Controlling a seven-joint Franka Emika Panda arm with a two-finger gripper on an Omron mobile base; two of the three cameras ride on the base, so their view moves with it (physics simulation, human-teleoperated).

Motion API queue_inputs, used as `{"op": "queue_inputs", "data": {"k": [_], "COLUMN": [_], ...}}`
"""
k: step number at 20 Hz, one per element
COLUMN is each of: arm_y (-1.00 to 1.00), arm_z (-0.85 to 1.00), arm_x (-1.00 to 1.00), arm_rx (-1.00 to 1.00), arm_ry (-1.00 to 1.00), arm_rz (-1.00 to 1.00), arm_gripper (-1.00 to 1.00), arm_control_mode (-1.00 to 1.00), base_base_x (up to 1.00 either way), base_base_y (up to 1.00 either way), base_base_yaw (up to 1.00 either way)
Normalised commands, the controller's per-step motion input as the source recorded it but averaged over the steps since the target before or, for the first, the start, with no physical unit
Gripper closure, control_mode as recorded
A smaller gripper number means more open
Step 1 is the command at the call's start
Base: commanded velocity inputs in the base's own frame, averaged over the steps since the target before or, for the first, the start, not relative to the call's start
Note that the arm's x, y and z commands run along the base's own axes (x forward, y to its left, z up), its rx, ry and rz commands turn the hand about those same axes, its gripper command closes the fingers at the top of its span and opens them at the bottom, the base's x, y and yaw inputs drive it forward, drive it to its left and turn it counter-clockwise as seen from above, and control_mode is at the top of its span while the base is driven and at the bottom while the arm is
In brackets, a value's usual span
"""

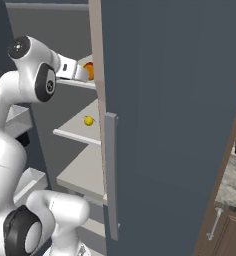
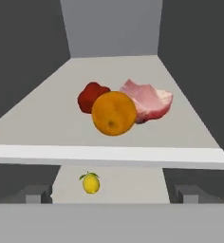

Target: Take the lemon and orange from the second highest rack and move them to the highest rack where the bell pepper and steak are located, to maximize freezer space. Close the freezer door after rearranging.

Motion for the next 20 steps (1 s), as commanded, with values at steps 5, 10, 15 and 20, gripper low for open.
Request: {"op": "queue_inputs", "data": {"k": [5, 10, 15, 20], "arm_y": [0.1, 0.08, 0.07, 0.02], "arm_z": [-0.39, -0.37, -0.37, -0.36], "arm_x": [-0.39, -0.36, -0.11, 0.05], "arm_rx": [-0.01, -0.06, -0.2, -0.23], "arm_ry": [0.05, 0.01, 0.0, 0.0], "arm_rz": [0.08, 0.06, 0.06, 0.02], "arm_gripper": [-1.0, -1.0, -1.0, -1.0], "arm_control_mode": [-1.0, -1.0, -1.0, -1.0], "base_base_x": [0.0, 0.0, 0.0, 0.0], "base_base_y": [0.0, 0.0, 0.0, 0.0], "base_base_yaw": [0.0, 0.0, 0.0, 0.0]}}
